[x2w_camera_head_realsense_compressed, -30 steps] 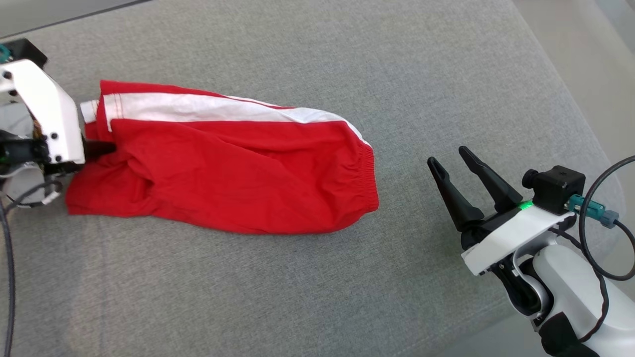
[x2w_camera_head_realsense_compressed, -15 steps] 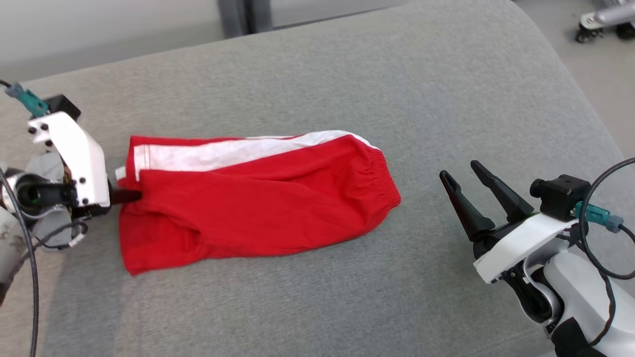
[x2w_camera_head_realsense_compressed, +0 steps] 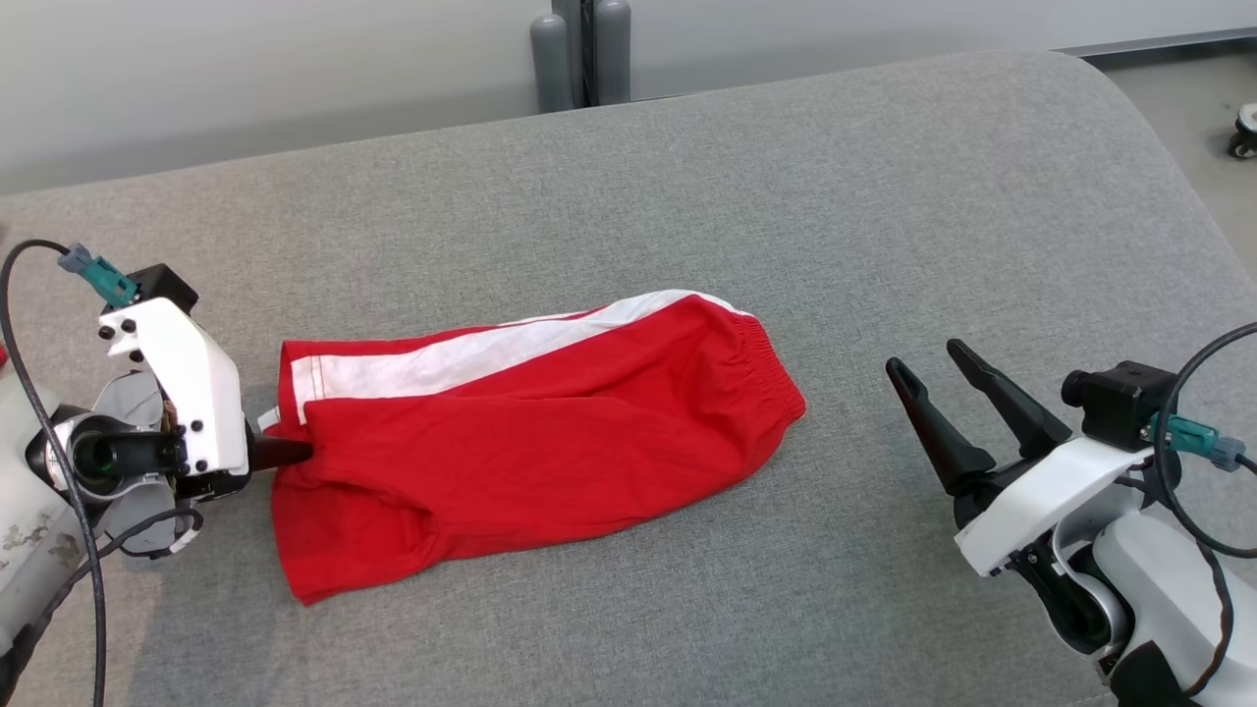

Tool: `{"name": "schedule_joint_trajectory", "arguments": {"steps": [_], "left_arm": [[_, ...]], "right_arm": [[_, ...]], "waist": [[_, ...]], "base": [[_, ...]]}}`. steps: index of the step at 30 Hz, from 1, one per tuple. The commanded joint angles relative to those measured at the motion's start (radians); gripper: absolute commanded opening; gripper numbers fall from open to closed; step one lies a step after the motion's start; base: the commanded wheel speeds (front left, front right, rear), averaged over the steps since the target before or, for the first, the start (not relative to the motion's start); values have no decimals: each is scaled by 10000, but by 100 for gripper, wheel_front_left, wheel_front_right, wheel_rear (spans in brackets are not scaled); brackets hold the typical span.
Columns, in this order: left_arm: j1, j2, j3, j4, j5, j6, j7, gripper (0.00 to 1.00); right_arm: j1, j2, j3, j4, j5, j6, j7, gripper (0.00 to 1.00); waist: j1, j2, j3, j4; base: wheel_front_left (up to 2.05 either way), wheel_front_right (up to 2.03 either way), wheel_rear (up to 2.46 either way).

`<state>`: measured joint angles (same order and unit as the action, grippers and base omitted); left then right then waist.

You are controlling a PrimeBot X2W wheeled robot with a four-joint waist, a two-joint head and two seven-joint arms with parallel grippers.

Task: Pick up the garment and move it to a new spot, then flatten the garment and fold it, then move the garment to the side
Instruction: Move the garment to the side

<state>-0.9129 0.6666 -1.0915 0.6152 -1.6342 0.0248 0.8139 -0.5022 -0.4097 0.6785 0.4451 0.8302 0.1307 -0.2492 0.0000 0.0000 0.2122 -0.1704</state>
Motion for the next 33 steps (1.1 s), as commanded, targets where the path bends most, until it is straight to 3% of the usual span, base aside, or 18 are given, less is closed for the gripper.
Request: {"name": "schedule_joint_trajectory", "arguments": {"steps": [1, 2, 3, 4, 5, 12, 21, 27, 33], "left_arm": [[101, 22, 15, -53, -80, 65, -29, 0], [125, 25, 18, -84, -80, 91, -43, 0], [140, 26, 39, -96, -55, 111, -109, 33], [164, 14, 47, -105, -30, 107, -143, 87], [187, 2, 42, -119, -14, 113, -169, 100], [139, 119, 165, -235, 41, -44, -360, 100], [48, 448, 671, -971, 478, -487, -1922, 100], [654, 604, 1022, -1685, 956, -505, -3894, 100], [1497, 702, 1504, -2246, 1453, -185, -6304, 100]], "right_arm": [[79, -100, -29, 11, 74, 3, 7, 100], [79, -112, -24, 5, 72, 1, 17, 100], [77, -124, -24, 2, 86, 3, 23, 100], [73, -134, -18, 1, 95, 1, 39, 100], [67, -144, -14, -8, 103, 3, 58, 100], [209, -282, -59, -31, 169, 3, 85, 100], [560, -480, -261, -114, 61, 3, 175, 100], [878, -573, -705, -217, -155, 1, 305, 100], [1155, -396, -1404, -348, -602, 1, 240, 100]], "waist": [[0, 0, -18, 37], [0, 0, -23, 56], [0, 0, -30, 74], [0, 0, -43, 87], [0, 0, -56, 100], [0, 0, -264, 245], [0, 0, -679, 611], [0, 0, -996, 1017], [0, 0, -1134, 1360]], "base": [[0, 0, 0], [0, 0, 0], [0, 0, 0], [0, 0, 0], [0, 0, 0], [0, 0, 0], [0, 0, 0], [0, 0, 0], [0, 0, 0]]}}
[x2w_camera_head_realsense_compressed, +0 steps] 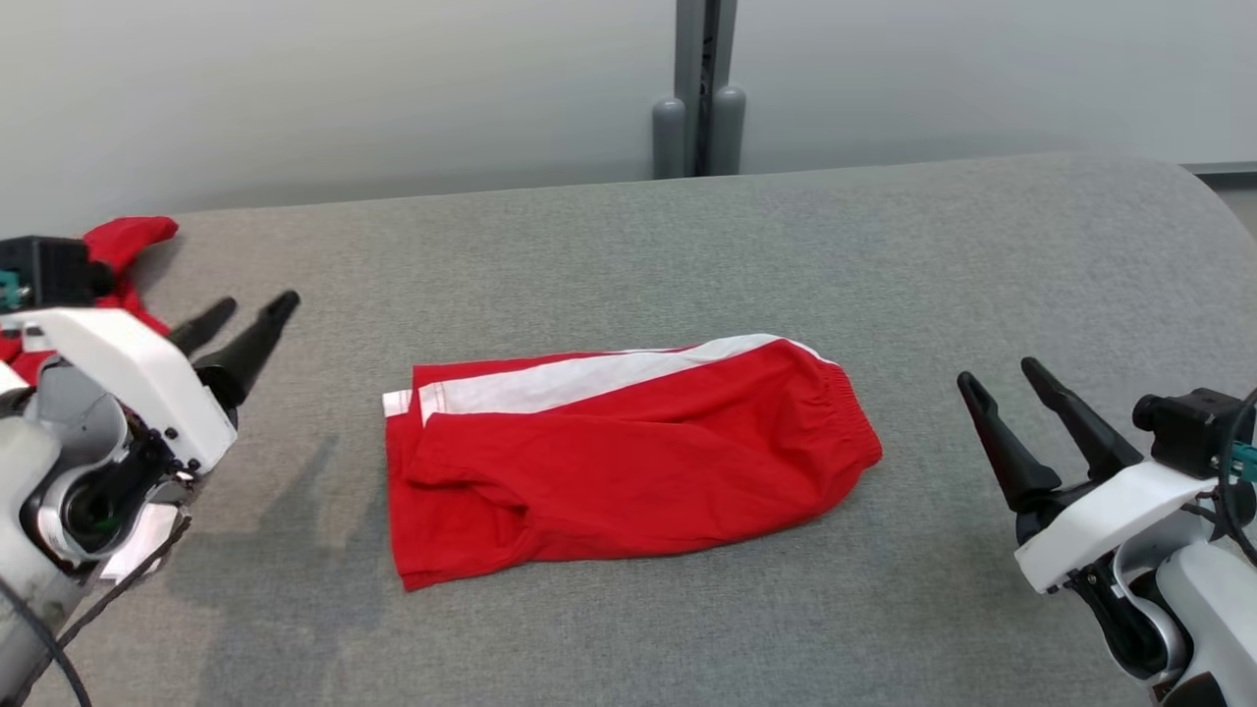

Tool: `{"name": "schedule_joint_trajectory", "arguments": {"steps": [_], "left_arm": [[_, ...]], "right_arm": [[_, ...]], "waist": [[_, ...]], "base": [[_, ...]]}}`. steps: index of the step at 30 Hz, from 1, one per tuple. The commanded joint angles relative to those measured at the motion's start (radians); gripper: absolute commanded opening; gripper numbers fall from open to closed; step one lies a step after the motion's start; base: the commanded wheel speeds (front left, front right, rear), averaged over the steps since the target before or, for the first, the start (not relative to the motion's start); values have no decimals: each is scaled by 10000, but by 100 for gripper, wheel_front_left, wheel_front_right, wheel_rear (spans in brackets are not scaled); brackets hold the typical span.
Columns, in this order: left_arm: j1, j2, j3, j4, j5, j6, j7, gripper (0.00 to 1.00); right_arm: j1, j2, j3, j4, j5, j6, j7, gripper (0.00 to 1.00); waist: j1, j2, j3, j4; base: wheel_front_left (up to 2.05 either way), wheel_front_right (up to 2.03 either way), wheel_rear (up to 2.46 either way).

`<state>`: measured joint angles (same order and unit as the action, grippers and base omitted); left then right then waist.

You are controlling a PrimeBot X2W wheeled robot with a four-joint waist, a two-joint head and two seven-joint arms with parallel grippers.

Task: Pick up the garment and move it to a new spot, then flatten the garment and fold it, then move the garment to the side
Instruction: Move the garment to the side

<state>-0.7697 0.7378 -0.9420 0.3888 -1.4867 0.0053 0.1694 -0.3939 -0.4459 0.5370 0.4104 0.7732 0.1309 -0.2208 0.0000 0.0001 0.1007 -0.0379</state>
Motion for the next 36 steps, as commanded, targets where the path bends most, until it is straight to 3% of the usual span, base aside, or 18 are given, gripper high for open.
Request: {"name": "schedule_joint_trajectory", "arguments": {"steps": [1, 6, 8, 12, 19, 29, 36], "left_arm": [[178, 33, 57, -108, 242, 70, -405, 100], [1410, 129, 456, -1018, 1123, 731, -3427, 100], [1849, 184, 464, -1390, 1411, 1006, -3934, 100], [2672, -89, 1169, -2159, 2008, 1464, -4340, 100], [4518, -1469, 3849, -3475, 4589, 2228, -4352, 100], [6207, -3227, 5459, -4323, 7758, 1821, -4354, 100], [6835, -4307, 6270, -4040, 8594, 1064, -4356, 100]], "right_arm": [[133, 25, -155, 1, -125, -1, -84, 100], [567, 520, -1047, -40, -649, 1, -238, 100], [772, 690, -1413, -121, -798, 1, -298, 100], [1028, 1001, -1949, -249, -1198, 1, -342, 100], [811, 1324, -1808, -280, -1130, 1, 171, 100], [208, 1224, -1672, 863, -951, 1, 1184, 100], [162, 1418, -1852, 1492, -590, 1, 1683, 100]], "waist": [[0, -1, -17, 81], [0, -1, -28, 379], [0, -1, -38, 489], [0, -1, -6, 626], [0, -1, 153, 808], [0, -1, 135, 1335], [0, -1, 12, 1651]], "base": [[0, 0, 0], [0, 0, 0], [0, 0, 0], [0, 0, 0], [0, 0, 0], [0, 0, 0], [0, 0, 0]]}}
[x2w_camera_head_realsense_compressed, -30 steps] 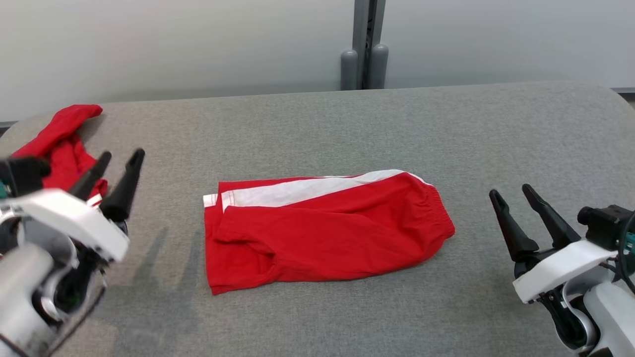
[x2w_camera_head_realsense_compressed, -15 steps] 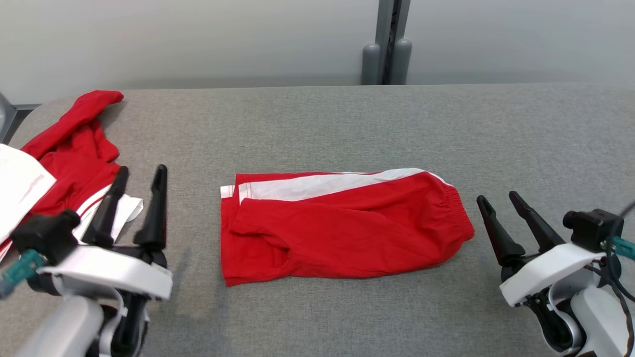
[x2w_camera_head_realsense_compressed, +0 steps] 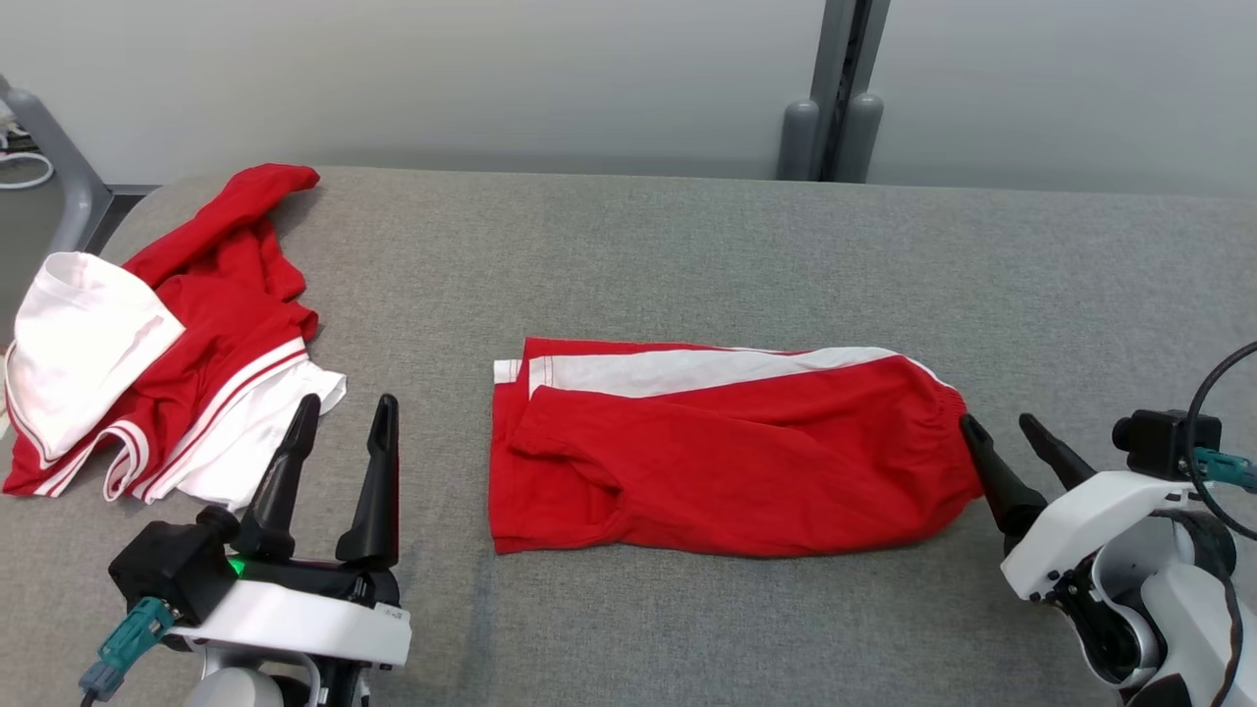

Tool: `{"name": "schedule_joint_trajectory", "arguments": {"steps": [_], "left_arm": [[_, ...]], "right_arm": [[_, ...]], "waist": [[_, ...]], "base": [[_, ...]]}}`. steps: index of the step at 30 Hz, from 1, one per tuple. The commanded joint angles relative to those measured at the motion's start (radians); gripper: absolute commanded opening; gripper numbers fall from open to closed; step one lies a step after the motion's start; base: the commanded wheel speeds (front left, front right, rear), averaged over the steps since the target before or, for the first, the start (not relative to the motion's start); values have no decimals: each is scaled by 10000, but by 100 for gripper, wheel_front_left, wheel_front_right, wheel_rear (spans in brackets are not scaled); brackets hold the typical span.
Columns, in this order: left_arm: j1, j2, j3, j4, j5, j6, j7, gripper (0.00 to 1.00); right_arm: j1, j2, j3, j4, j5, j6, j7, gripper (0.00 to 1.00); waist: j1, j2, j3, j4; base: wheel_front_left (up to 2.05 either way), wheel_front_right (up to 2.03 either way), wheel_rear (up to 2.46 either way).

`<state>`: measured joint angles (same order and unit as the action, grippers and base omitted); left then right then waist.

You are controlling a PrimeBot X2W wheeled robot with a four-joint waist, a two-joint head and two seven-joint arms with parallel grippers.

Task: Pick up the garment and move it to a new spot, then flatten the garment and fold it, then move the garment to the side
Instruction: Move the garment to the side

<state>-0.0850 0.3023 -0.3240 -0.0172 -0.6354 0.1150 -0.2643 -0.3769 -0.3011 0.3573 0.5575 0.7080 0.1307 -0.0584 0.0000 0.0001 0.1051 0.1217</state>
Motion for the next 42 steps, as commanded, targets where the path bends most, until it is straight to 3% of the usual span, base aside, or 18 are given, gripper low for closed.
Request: {"name": "schedule_joint_trajectory", "arguments": {"steps": [1, 12, 21, 27, 28, 29, 30, 31, 42], "left_arm": [[51, -105, 170, 95, 152, -167, -19, 100], [35, -921, 796, 821, 815, -1144, -18, 100], [-106, -1302, 1104, 1223, 1129, -1565, -18, 100], [-135, -1460, 1254, 1402, 1289, -1745, -18, 100], [-138, -1481, 1278, 1423, 1302, -1769, -18, 100], [-139, -1507, 1296, 1447, 1318, -1762, -18, 100], [-142, -1527, 1319, 1477, 1336, -1797, -18, 100], [-150, -1551, 1337, 1505, 1344, -1827, -18, 100], [-176, -1695, 1466, 1632, 1503, -1978, -19, 100]], "right_arm": [[-5, -4, -65, 102, 153, 3, 143, 100], [-415, 185, -532, 1425, 1484, 3, 1806, 100], [-599, 357, -517, 1985, 2439, 3, 3169, 100], [-603, 416, -298, 2201, 2695, 3, 3355, 100], [-617, 420, -280, 2250, 2714, 3, 3340, 82], [-639, 415, -259, 2292, 2713, 3, 3323, 45], [-658, 402, -242, 2316, 2718, 3, 3297, 15], [-682, 384, -229, 2326, 2727, 3, 3246, 0], [-928, 174, -73, 2119, 2887, 3, 2328, 0]], "waist": [[0, -1, -52, 109], [0, -1, 3, 522], [0, -1, 127, 853], [0, -1, 161, 996], [0, -1, 161, 1008], [0, -1, 158, 1017], [0, -1, 156, 1022], [0, -1, 152, 1024], [0, -1, 78, 773]], "base": [[0, 0, 0], [0, 0, 0], [0, 0, 0], [0, 0, 0], [0, 0, 0], [0, 0, 0], [0, 0, 0], [0, 0, 0], [0, 0, 0]]}}
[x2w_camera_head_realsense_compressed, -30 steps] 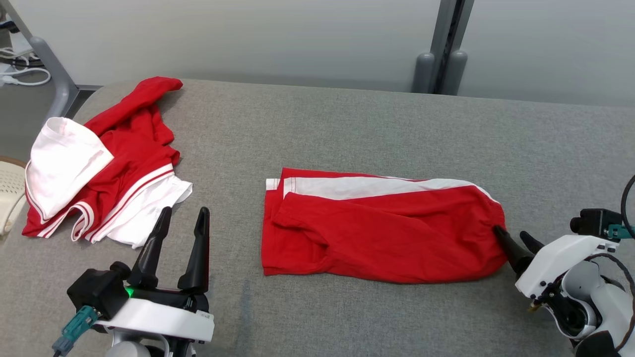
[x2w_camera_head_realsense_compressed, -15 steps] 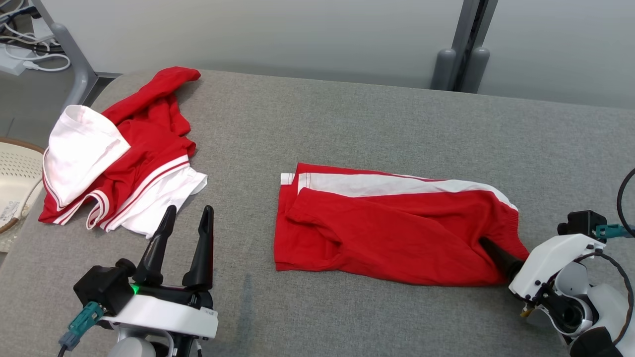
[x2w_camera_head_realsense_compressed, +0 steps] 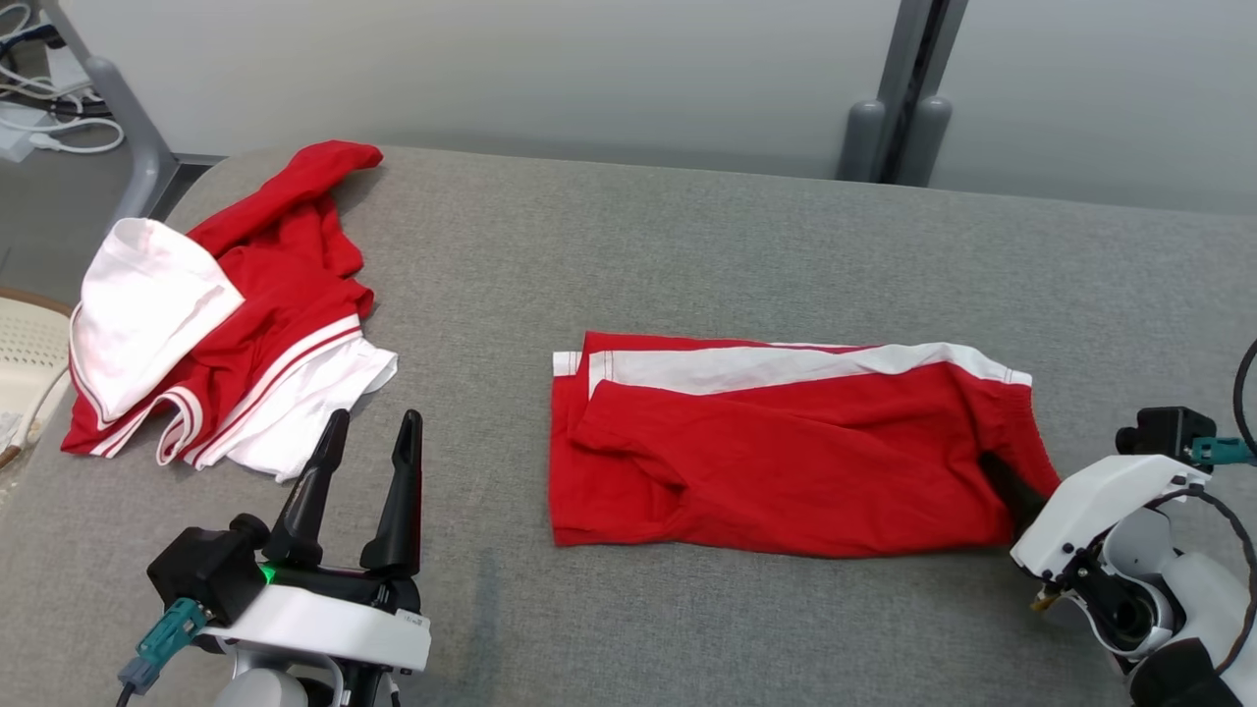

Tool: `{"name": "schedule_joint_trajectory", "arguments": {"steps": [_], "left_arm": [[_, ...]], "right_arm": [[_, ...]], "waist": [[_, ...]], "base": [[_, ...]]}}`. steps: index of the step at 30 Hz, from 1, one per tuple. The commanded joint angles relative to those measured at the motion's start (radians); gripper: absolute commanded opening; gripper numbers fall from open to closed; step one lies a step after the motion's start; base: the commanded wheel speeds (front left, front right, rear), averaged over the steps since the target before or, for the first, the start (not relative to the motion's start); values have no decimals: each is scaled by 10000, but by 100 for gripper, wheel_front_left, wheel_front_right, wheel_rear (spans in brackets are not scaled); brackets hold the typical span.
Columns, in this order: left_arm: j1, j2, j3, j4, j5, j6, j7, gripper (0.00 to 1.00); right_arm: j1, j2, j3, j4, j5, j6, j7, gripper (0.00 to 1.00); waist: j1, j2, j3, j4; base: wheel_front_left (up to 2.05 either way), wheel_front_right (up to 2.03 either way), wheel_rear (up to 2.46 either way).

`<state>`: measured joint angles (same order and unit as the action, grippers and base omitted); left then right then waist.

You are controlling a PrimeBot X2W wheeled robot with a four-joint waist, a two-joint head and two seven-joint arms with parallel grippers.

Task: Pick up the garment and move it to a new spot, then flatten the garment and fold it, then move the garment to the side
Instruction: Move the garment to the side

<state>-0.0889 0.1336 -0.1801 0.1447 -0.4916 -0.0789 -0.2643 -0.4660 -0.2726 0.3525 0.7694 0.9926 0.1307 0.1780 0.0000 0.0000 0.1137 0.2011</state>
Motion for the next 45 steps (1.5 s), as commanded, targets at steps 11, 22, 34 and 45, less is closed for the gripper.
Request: {"name": "schedule_joint_trajectory", "arguments": {"steps": [11, 22, 34, 45], "left_arm": [[-47, 31, 60, 125, 265, -114, -19, 100], [-18, -57, -128, 409, 256, -161, -15, 100], [-212, -83, -232, 587, 89, -156, 4, 100], [-349, -133, -380, 788, 78, -210, -3, 100]], "right_arm": [[-199, -1152, -36, -24, -29, 3, -521, 0], [-322, -1319, 200, -1434, -21, 4, -520, 0], [-625, -284, 463, -2498, 468, 4, 378, 0], [-686, 510, 1030, -2082, 554, 4, 288, 0]], "waist": [[0, 0, -96, -673], [0, 0, -311, -936], [0, 0, -168, -397], [0, 0, -195, 275]], "base": [[0, 0, 0], [0, 0, 0], [0, 0, 0], [0, 0, 0]]}}
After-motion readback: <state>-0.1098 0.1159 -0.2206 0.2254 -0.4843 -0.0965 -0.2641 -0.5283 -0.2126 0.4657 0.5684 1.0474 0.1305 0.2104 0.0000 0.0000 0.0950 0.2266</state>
